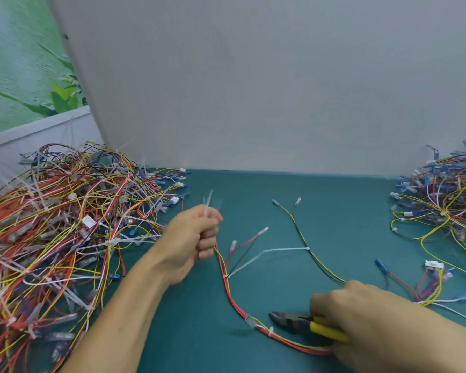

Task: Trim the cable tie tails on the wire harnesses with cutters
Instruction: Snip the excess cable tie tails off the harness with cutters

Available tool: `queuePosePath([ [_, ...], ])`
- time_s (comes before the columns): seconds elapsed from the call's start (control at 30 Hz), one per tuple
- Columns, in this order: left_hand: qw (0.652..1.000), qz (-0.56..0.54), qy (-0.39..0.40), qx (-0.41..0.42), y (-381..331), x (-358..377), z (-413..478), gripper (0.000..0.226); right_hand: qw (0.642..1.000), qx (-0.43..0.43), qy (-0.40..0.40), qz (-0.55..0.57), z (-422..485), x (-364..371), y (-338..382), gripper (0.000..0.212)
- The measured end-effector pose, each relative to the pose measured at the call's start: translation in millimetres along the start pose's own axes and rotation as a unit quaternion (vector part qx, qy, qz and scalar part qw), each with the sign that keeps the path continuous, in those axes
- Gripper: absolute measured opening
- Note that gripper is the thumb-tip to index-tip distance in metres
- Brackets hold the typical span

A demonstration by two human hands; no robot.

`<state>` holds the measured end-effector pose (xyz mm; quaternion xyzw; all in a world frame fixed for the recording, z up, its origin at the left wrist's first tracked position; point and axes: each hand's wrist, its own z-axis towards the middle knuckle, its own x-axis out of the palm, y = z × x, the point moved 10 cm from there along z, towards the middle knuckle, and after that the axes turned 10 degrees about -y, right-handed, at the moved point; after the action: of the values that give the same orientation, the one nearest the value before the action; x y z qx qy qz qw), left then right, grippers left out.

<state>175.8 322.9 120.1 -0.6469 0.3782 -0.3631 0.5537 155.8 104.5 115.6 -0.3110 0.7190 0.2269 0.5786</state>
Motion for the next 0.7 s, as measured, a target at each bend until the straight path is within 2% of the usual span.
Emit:
queuePosePath([
  [0.07,0.997,0.038,0.041,0.055,-12.2,11.8,-6.4,0.008,1.0,0.006,0.01,0.014,-5.4,-7.6,-3.3,0.024],
  [0.13,0.977,0.137,0.094,0.135,-24.7,30.1,-18.0,0.005,1.0,0.024,0.001,0.018,-7.2,-14.9,-7.4,0.032],
  [0.23,0.9,0.351,0.115,0.232,-25.8,53.1,-30.1,0.005,0.998,0.045,-0.036,0.018,-1.4,-21.1,-7.1,0.032],
  [0.33,0.823,0.501,0.072,0.257,-17.6,58.1,-29.1,0.013,0.995,0.061,-0.063,0.039,6.4,-20.4,-0.2,0.03],
  [0.5,0.773,0.593,0.022,0.224,-8.3,48.2,-23.3,0.019,0.988,0.094,-0.106,0.068,13.9,-20.9,8.0,0.03],
  [0.57,0.772,0.598,0.003,0.216,-9.8,41.7,-20.6,0.018,0.985,0.103,-0.12,0.071,17.2,-21.1,11.8,0.029],
  [0.6,0.784,0.586,0.003,0.206,-9.4,37.6,-17.9,0.018,0.984,0.105,-0.123,0.073,19.5,-20.5,14.2,0.03],
  [0.7,0.847,0.506,0.034,0.157,-0.8,26.8,-10.0,0.022,0.983,0.106,-0.123,0.084,27.2,-17.7,23.0,0.033],
])
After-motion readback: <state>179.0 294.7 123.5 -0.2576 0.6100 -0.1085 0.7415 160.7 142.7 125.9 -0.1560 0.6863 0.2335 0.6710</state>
